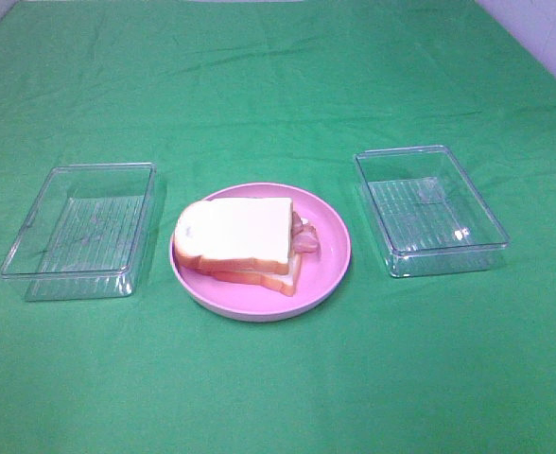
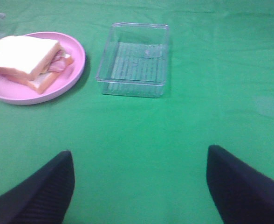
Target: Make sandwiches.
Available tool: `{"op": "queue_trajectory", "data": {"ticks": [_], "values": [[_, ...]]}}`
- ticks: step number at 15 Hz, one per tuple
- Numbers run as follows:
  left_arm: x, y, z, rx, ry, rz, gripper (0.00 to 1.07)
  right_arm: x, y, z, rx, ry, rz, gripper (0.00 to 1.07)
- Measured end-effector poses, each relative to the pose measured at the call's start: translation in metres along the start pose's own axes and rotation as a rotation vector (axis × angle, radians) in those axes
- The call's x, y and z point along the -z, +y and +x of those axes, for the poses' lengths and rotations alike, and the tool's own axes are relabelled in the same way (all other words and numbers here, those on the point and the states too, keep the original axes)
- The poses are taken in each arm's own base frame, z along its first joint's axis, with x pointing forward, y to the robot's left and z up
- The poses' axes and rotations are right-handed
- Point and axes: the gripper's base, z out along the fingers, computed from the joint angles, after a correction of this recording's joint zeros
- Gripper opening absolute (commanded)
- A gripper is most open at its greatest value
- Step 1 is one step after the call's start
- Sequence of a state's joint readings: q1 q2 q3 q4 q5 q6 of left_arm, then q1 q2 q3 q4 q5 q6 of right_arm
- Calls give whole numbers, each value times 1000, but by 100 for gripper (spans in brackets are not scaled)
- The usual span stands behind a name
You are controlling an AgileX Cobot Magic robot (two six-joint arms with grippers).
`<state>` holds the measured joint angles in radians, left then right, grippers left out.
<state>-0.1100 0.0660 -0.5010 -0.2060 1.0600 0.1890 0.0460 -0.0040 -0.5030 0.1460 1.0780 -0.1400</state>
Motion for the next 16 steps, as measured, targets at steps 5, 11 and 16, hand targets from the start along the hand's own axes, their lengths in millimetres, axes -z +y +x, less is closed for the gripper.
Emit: {"op": "queue_trajectory", "data": {"ticks": [5,11,16], "values": [[5,-2,3,69,-58,-153,81,-1,1,-1,-48,-2,70,75],[7,-2,4,66,-72,-155,81,-1,1,-1,-50,-3,65,75],[7,-2,4,66,-72,-155,81,-1,1,-1,-50,-3,65,75]]}}
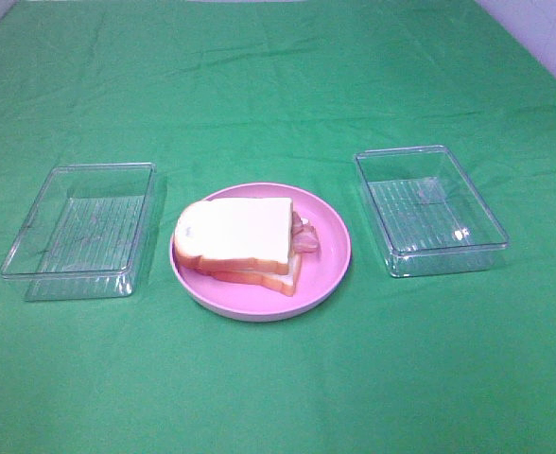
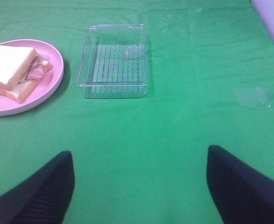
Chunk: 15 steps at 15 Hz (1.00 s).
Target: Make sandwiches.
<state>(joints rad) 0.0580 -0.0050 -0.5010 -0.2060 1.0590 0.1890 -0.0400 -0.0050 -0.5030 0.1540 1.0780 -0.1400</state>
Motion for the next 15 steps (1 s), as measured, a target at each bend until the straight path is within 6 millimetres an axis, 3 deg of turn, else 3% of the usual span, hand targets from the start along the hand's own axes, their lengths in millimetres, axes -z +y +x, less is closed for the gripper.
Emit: {"op": "queue_trajectory", "data": {"ticks": [15], "values": [[0,0,0,0,0,0,81,0,0,0,0,0,0,75]]}}
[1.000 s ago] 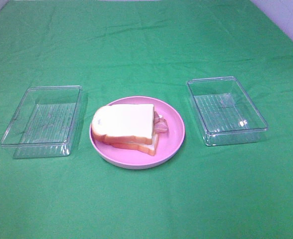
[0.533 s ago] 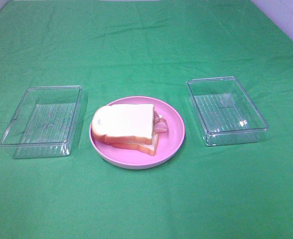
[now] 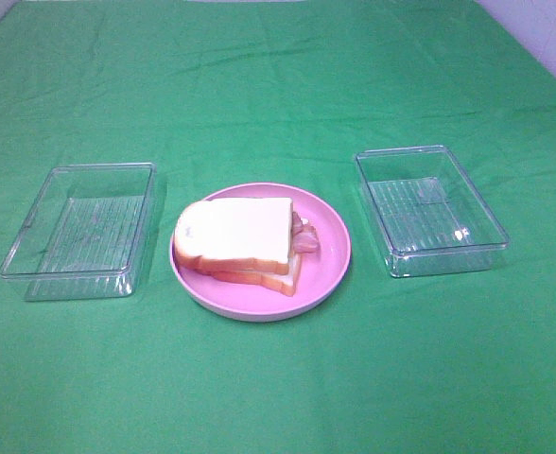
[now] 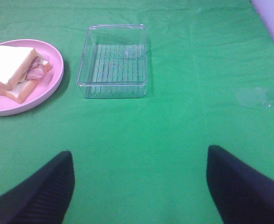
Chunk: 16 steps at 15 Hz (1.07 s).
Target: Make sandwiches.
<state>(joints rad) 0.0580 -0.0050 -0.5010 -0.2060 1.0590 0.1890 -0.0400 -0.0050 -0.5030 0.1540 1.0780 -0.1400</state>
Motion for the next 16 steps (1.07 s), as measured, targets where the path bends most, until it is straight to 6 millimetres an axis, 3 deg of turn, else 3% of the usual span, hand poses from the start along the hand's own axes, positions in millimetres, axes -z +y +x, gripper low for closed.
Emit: {"op": "queue_trajectory", "data": {"ticks": [16], "values": [[0,1,0,-5,2,-9,81,0,0,0,0,0,0,75]]}}
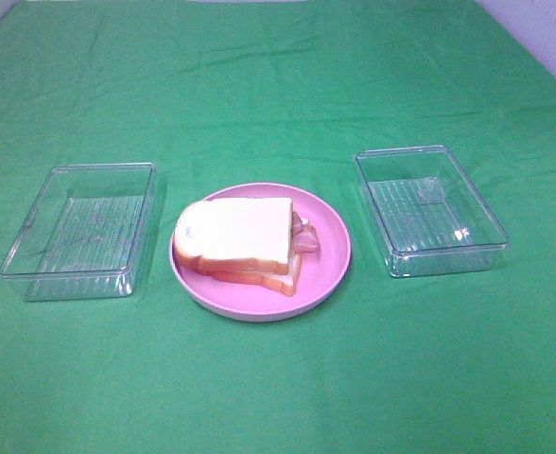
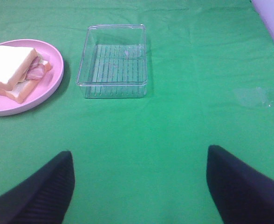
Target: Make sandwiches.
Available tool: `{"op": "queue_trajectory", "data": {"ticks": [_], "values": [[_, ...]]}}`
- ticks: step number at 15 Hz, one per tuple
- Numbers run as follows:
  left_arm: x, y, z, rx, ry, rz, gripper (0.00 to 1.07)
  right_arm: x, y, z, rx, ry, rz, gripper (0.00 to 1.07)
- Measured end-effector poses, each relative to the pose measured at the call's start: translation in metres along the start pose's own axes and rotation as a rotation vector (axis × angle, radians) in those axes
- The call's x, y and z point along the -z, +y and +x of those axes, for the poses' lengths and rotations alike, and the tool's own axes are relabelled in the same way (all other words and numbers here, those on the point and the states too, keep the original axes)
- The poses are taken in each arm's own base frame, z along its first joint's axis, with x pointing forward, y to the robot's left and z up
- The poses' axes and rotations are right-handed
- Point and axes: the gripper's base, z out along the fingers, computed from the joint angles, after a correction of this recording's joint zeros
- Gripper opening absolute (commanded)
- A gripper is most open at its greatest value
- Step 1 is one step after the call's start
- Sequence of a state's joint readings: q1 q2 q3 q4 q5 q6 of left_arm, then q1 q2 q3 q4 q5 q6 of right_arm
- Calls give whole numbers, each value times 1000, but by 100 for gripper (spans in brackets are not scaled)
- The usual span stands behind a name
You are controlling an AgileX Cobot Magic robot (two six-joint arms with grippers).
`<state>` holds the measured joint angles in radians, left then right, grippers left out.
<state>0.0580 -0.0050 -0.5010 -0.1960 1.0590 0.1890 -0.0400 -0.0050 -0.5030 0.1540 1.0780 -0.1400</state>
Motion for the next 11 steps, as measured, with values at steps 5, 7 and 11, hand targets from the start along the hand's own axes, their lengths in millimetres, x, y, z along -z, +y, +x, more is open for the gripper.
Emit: {"op": "queue_trajectory", "data": {"ticks": [5,7,11], "values": [[1,10,1,81,11,-106,81,0,0,0,0,0,0,75],[1,10,1,86,11,-113,81,0,0,0,0,0,0,75],[1,10,1,89,11,-113,81,0,0,0,0,0,0,75]]}}
